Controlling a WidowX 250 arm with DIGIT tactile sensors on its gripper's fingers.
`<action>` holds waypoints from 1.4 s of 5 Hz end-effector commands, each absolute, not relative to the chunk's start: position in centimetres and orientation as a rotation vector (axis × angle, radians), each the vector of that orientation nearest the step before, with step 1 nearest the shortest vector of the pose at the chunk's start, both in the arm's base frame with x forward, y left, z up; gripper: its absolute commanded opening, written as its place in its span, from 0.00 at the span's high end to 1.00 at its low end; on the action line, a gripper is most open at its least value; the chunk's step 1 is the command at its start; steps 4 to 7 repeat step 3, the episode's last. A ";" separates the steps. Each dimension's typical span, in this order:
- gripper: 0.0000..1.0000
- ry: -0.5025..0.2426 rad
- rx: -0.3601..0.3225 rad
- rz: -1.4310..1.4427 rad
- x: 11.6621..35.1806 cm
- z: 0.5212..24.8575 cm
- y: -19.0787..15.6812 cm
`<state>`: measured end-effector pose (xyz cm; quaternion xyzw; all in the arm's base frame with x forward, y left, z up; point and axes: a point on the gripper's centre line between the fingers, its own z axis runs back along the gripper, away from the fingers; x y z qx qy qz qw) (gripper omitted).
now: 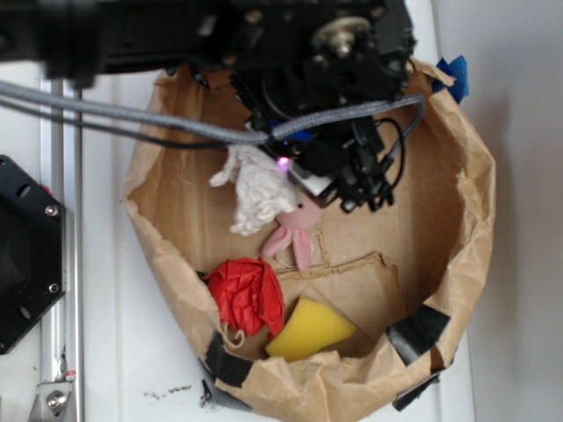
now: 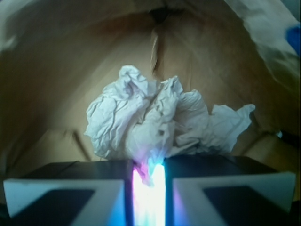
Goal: Grab the white paper.
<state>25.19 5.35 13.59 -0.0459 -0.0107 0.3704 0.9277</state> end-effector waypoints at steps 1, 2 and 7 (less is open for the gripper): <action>1.00 -0.143 -0.079 0.726 24.4 18.5 6.5; 1.00 -0.167 -0.079 0.746 24.5 18.8 6.3; 1.00 -0.209 -0.037 0.767 24.6 18.3 6.2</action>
